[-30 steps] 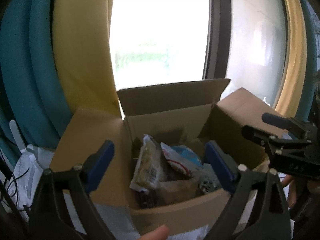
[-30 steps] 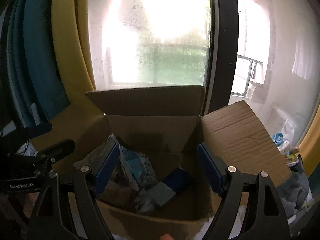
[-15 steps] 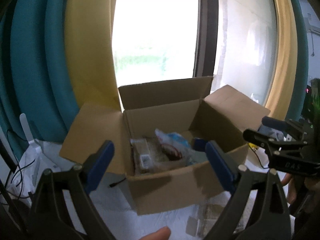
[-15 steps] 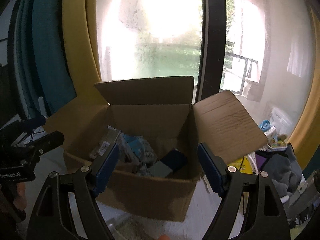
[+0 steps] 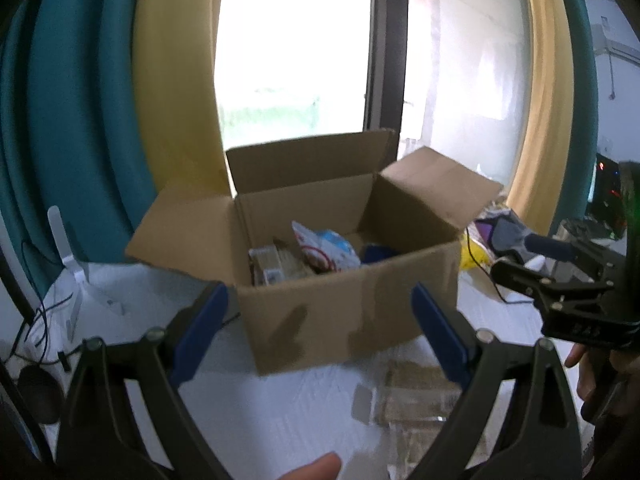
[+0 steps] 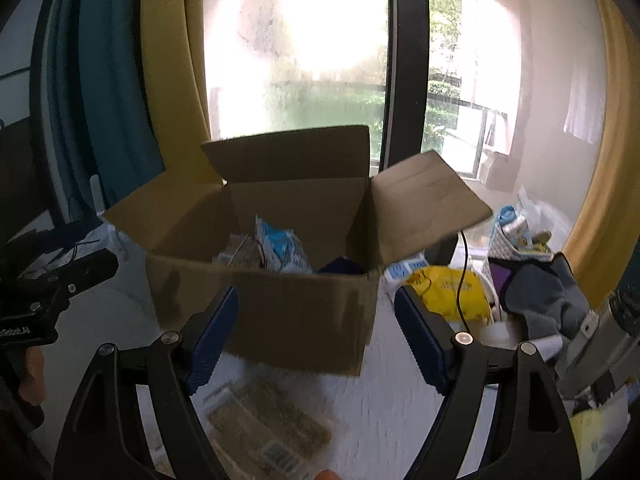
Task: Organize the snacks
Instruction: 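Move both tools back toward the remaining biscuit bags on the table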
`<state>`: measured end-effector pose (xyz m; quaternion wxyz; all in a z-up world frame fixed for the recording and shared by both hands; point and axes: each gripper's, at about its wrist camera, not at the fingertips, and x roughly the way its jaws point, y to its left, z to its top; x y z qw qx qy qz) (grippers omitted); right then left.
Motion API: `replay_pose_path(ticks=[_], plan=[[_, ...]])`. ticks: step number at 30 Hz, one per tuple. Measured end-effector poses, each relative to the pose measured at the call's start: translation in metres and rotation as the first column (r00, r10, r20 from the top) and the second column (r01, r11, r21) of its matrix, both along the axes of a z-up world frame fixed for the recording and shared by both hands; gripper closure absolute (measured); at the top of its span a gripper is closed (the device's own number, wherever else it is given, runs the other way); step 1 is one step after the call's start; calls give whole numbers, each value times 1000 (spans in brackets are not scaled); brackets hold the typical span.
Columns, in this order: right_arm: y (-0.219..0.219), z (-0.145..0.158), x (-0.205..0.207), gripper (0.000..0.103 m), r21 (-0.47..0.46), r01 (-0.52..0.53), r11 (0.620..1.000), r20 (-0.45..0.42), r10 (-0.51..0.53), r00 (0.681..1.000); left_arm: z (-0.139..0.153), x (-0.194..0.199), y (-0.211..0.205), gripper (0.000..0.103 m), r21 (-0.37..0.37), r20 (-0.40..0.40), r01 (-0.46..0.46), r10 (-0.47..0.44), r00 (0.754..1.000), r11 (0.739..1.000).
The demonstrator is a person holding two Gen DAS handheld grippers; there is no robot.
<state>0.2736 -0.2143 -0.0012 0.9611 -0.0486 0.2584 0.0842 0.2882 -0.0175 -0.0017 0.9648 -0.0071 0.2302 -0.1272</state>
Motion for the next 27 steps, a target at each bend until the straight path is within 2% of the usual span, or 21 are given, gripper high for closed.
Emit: replay_pose_path(ticks=[15,27], plan=[[-8,-51,-57,20,19,-41,999,-114,43,993,-56,-47,-2,9,13,-116,22,-20,993,1000],[-14,-82,-90,20,53,-32,998,-179,41,983,-113,-79,1,9,30,-255,40,-31,967,999]])
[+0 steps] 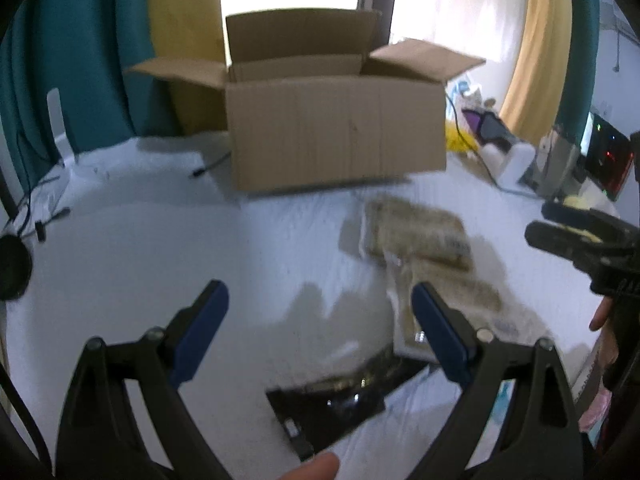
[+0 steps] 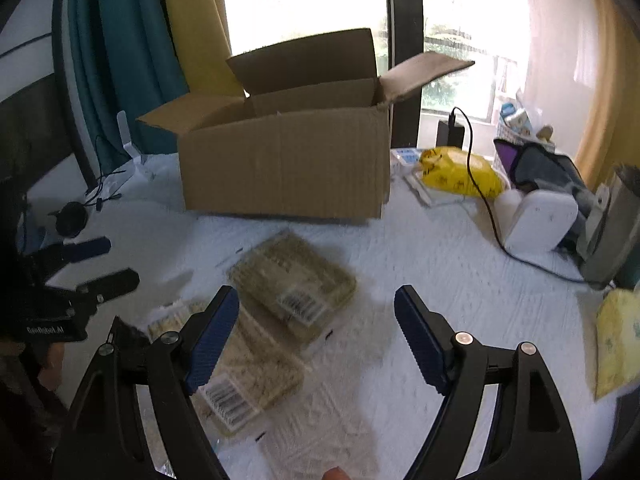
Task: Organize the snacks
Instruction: 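Move both tools back toward the remaining biscuit bags on the table, then grasp the black packet with left tool while right tool grasps a biscuit bag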
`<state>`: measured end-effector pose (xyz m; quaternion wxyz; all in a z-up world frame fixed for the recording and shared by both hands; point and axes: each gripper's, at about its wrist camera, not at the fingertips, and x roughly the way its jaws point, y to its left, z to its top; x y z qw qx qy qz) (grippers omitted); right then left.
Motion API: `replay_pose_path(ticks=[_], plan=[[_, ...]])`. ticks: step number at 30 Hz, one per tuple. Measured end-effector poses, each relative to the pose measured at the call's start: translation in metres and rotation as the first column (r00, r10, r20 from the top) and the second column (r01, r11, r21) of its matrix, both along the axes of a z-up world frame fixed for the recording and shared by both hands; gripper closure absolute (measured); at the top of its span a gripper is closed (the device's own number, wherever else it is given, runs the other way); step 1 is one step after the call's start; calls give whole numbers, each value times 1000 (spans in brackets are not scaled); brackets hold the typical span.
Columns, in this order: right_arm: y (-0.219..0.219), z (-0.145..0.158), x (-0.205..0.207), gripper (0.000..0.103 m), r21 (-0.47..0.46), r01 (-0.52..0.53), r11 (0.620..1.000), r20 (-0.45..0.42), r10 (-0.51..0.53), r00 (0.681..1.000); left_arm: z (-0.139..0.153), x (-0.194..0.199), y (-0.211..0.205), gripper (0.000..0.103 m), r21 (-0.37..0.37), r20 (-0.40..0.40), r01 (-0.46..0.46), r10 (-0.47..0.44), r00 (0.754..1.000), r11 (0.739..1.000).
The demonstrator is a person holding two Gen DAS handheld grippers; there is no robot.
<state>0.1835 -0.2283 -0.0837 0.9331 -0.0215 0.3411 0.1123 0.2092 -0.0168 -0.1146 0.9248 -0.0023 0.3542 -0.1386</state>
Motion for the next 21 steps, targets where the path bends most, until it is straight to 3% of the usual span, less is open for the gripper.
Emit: replay_pose_path(ticks=[7,14,21], plan=[[10,-23,-15,20,45,-90,995,-67,93,993,-17,-13,3,9,-3,-40,1,-2,999,1000],[26,-44,-13,19,78,-200,977,-145,210,967,-40,-18,-5,9,66,-107,77,-69,992,995],[42,-57,-2,12,31,-273,962,-169,274,947,-38,-14,-23,9,123,-89,152,-141,986,981]])
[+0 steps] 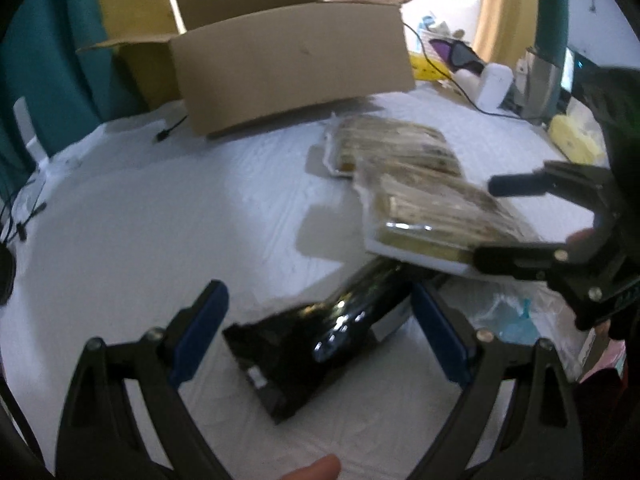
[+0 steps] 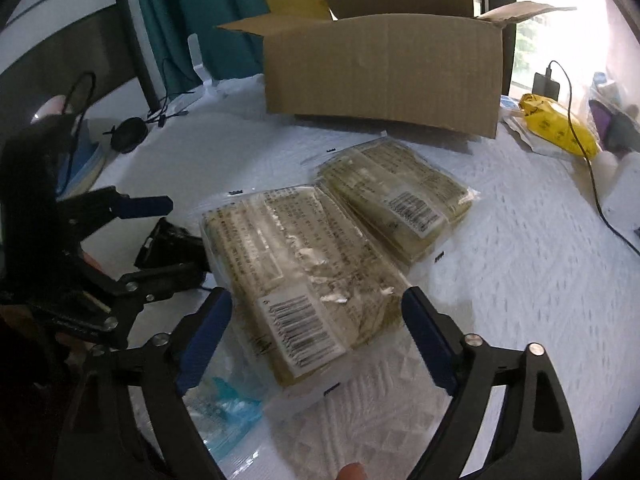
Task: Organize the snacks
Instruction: 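Grasp the black packet with left tool while right tool grasps a biscuit bag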
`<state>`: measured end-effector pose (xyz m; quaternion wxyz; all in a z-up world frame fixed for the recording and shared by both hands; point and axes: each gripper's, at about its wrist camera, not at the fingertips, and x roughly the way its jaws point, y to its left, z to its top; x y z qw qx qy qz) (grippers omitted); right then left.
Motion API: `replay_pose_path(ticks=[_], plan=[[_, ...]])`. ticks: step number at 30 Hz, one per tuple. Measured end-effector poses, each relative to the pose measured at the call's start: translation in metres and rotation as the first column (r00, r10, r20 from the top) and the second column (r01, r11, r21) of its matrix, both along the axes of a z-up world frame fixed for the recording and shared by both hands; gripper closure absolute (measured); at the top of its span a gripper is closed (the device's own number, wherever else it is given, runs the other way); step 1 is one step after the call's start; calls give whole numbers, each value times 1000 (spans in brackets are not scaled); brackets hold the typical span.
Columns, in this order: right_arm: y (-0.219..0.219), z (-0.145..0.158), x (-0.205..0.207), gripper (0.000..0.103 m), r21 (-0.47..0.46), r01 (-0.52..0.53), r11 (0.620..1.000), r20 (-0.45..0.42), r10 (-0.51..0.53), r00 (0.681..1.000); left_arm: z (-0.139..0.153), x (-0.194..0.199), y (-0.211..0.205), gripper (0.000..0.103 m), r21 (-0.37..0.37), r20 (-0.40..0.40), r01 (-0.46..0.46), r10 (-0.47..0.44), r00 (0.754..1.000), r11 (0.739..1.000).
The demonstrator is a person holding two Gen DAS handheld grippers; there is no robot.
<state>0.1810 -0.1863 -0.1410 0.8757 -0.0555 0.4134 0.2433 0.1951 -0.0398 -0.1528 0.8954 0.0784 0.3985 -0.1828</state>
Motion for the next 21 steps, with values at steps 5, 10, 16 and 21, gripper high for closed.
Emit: replay_pose_path(ticks=[5,10,16,21], plan=[[-3,-2,15,7,5,-8,1000,0,8,1000,-12,13,-15,10,29,-74,57,-55,996,998],[-6,-8,28,3,9,-23,1000,-14,23,1000,-14,17,-18,16,36,-78,66,-63,995,997],[-4,-18,46,1,9,4,1000,-80,-3,997,-11,12,-18,64,11,-39,23,-22,999,1000],[0,-15,42,14,-14,6,1000,-51,-6,999,-8,10,-8,70,-25,-42,0,-1,999,1000]])
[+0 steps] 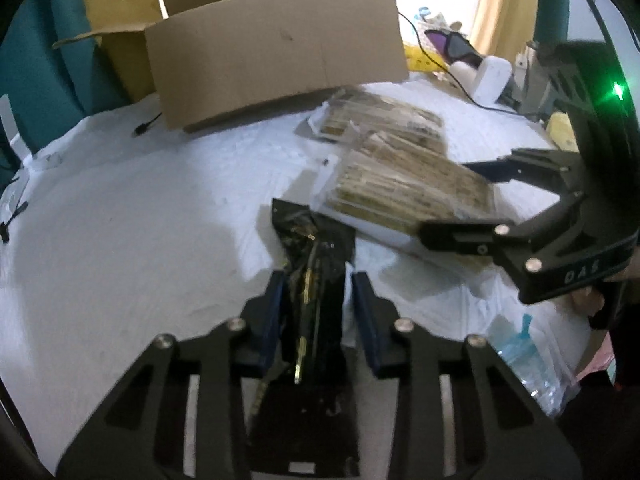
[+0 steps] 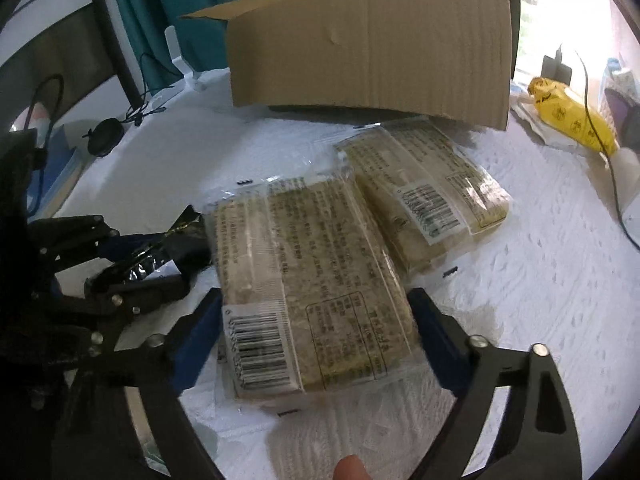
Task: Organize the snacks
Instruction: 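Grasp the black packet with left tool while right tool grasps a biscuit bag, then carry both items over the cardboard box and open both tools to drop them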
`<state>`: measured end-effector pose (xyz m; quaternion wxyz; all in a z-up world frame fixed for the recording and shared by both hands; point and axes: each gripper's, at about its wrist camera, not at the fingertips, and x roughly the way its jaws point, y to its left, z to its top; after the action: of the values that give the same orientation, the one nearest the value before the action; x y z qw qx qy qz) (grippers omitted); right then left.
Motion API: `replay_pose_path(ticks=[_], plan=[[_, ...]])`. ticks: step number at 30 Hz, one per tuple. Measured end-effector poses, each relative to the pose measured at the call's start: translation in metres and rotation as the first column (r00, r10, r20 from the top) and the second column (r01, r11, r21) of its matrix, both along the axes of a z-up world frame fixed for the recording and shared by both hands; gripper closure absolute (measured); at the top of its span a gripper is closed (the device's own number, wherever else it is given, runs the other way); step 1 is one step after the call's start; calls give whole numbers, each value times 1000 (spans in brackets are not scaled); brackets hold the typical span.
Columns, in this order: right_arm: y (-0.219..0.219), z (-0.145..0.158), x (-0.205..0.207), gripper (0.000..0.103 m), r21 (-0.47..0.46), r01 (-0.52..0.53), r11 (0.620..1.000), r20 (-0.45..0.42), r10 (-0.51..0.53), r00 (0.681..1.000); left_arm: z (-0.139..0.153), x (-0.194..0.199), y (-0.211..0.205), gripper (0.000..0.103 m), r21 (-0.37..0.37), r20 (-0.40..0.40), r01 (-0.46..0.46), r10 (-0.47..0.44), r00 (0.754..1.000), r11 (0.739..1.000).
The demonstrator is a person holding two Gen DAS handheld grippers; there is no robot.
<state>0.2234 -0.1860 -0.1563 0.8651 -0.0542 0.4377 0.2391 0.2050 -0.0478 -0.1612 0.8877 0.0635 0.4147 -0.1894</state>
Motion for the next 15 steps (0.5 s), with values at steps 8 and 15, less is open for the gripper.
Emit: replay_pose_path(ticks=[8,15], plan=[[-1,17,-11,17,-17,-8,1000,71,9,997,16,0,22,74,-29,31,-72,73,997,997],[-6,52,-13,17,-2,-8,1000,137,8,991,38,9,39,74,-77,75,-129,135,988,989]])
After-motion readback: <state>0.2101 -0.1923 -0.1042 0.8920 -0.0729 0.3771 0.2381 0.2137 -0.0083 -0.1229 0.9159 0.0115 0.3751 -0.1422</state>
